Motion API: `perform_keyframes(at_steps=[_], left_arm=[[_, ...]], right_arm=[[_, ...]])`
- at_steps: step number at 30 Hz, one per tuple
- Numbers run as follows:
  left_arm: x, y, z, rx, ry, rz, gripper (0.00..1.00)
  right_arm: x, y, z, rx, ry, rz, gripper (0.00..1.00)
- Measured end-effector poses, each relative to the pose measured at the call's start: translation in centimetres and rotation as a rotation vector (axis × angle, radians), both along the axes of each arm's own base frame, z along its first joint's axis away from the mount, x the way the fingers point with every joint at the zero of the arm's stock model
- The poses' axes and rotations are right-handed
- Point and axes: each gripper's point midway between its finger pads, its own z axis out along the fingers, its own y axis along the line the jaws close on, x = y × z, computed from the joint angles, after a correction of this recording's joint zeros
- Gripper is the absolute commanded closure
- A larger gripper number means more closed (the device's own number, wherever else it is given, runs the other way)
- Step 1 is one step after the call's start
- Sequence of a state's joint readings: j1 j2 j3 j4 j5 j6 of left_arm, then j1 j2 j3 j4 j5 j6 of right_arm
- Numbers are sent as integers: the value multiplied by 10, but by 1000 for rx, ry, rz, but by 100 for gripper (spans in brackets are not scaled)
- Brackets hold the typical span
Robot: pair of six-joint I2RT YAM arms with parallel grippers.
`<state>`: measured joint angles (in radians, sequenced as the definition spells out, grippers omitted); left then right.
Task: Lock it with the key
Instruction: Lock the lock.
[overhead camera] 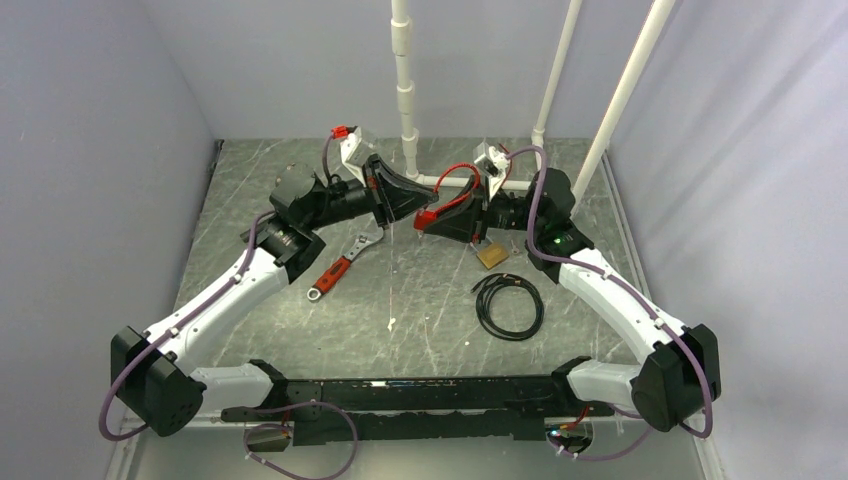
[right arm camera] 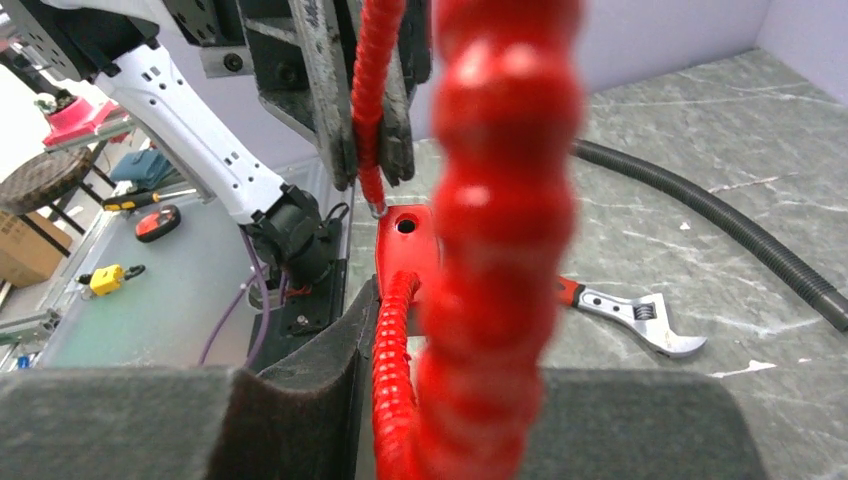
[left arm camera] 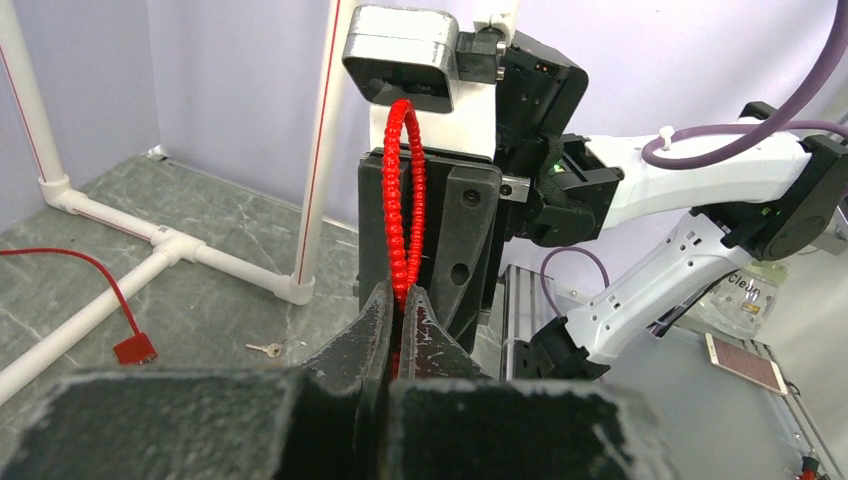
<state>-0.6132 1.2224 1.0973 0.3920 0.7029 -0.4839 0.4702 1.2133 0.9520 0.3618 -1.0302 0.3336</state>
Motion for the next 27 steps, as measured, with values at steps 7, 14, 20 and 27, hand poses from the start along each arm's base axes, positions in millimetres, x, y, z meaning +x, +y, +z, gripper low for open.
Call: perform_keyframes(at_steps=[7,14,20,27], left_arm=[[4,0,-2,-11,-4,22,100],[5,0,-3,-11,-3,28,100],[2,5,-6,-5,-19,43,100],[2,12,1,-14,-47,86,100]], right_arm=[[-5,2,7,19,-5,24,100],[-7,2,7,19,-3,32,100],[-6,1,8,29,38,23,100],[-5,0,19,74,111,25,100]])
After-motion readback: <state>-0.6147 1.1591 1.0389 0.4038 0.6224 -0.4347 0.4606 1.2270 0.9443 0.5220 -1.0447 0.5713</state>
